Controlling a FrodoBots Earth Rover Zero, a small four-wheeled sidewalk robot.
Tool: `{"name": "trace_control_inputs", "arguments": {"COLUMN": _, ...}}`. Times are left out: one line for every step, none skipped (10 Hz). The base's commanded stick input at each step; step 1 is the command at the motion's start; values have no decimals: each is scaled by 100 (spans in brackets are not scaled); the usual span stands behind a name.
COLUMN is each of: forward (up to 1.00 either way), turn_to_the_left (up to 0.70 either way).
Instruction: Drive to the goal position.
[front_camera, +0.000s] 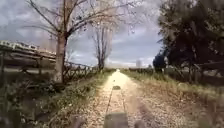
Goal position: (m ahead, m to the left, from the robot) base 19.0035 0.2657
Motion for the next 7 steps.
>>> {"name": "trace_control_inputs", "arguments": {"forward": 70, "turn_to_the_left": 0}}
{"name": "trace_control_inputs", "arguments": {"forward": 70, "turn_to_the_left": 0}}
{"name": "trace_control_inputs", "arguments": {"forward": 70, "turn_to_the_left": 0}}
{"name": "trace_control_inputs", "arguments": {"forward": 70, "turn_to_the_left": 0}}
{"name": "trace_control_inputs", "arguments": {"forward": 70, "turn_to_the_left": 0}}
{"name": "trace_control_inputs", "arguments": {"forward": 70, "turn_to_the_left": 0}}
{"name": "trace_control_inputs", "arguments": {"forward": 70, "turn_to_the_left": 0}}
